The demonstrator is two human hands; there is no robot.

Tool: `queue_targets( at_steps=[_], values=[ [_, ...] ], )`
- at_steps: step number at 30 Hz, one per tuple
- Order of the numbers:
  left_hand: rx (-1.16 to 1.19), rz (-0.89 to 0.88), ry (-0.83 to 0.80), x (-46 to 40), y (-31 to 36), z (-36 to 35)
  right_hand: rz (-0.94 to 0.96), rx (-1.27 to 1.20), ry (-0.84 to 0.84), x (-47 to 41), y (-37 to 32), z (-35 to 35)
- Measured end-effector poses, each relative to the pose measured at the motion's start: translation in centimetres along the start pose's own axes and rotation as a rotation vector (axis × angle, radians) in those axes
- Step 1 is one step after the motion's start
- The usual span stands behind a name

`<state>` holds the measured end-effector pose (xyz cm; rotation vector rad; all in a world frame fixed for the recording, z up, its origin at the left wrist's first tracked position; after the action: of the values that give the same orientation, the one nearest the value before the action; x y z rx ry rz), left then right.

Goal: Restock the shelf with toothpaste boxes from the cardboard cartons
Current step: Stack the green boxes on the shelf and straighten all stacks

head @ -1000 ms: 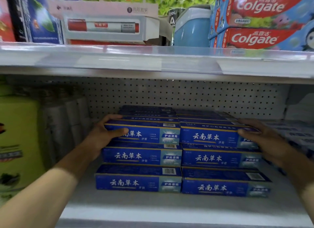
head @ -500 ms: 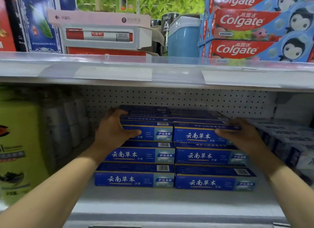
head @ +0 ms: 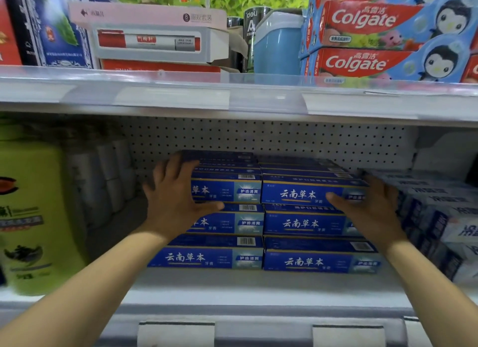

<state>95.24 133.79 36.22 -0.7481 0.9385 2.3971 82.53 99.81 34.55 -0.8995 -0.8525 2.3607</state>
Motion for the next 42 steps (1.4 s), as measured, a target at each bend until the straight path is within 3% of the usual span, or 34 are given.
queue_targets(
  at_steps=[4,12,19,23,25,29,42],
  values=[
    [-0.093,0.029,-0.146,1.6,0.2,-1.6,-0.039,0.031,-0.097,1.3,0.6,-0.9],
    [-0.066,0.030,-0.144,1.5,0.4,-2.8,-0.009,0.048,-0.188,0.7,0.6,-2.1],
    [-0.184,0.076,-0.177,1.7,1.6,-3.0,0.041,-0.011,-0.209,0.0,1.4,-2.3],
    [-0.085,-0.014,-0.067,1.9,5.2,-3.6,0.017,-0.127,-0.108,-1.0,2.1,-0.4],
    [-0.051,-0.066,-0.051,1.8,7.2,-4.4,-0.031,-0.164,-0.134,-1.6,2.9,-0.1],
    [-0.071,-0.076,-0.117,1.9,9.2,-6.4,-0.060,-0.159,-0.232,-1.9,3.2,-0.6],
    [-0.139,-0.016,-0.184,2.6,9.2,-7.1,-0.064,-0.176,-0.188,-2.5,4.2,-0.5]
  ],
)
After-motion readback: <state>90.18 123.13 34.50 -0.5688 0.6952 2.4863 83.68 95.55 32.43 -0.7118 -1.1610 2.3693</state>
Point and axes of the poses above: each hand's wrist, its own x-axis away from the middle knuckle, its own z-axis out of the back of the hand, y = z × x, the point moved 7 cm from there along -x, towards the middle knuckle, and after that the axes turned 11 degrees about x, right-handed, at the moved point
